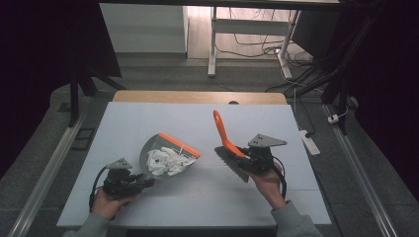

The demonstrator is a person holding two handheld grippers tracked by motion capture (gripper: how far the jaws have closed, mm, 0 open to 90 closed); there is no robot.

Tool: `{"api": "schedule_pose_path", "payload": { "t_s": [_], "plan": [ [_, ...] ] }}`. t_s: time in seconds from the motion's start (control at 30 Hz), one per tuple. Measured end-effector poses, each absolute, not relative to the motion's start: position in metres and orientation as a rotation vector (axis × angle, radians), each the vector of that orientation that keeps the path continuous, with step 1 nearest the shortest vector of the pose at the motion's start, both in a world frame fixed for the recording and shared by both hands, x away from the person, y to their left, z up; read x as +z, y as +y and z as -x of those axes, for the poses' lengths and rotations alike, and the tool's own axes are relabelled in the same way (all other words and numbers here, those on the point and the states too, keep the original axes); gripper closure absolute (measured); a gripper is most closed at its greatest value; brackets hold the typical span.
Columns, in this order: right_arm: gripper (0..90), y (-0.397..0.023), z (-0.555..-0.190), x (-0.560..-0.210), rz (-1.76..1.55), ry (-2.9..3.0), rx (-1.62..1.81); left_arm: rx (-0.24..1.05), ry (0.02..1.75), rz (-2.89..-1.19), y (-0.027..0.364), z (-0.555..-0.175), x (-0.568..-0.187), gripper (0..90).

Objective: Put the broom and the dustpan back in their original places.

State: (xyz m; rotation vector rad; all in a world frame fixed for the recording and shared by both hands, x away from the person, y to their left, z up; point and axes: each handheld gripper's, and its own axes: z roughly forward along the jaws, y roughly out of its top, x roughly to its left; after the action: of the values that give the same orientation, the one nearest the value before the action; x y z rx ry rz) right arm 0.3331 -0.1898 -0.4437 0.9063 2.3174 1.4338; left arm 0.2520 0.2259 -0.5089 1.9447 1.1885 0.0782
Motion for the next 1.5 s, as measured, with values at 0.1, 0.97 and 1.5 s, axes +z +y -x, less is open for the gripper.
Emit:
{"api": "schedule_pose_path", "payload": {
  "t_s": [0.1, 0.97, 1.5],
  "plan": [
    [70.3, -0.196, -0.33, -0.445, -0.908, 2.331, 1.433, 0.09, 1.218, -1.92, 0.23, -0.249, -0.509, 61.3],
    [70.3, -0.242, -0.317, -0.472, -1.077, 2.417, 1.421, 0.24, 1.562, -1.706, 0.243, -0.231, -0.517, 61.3],
    [70.3, -0.242, -0.343, -0.496, -1.25, 2.475, 1.298, 0.248, 1.683, -1.697, 0.245, -0.251, -0.533, 61.2]
  ]
}}
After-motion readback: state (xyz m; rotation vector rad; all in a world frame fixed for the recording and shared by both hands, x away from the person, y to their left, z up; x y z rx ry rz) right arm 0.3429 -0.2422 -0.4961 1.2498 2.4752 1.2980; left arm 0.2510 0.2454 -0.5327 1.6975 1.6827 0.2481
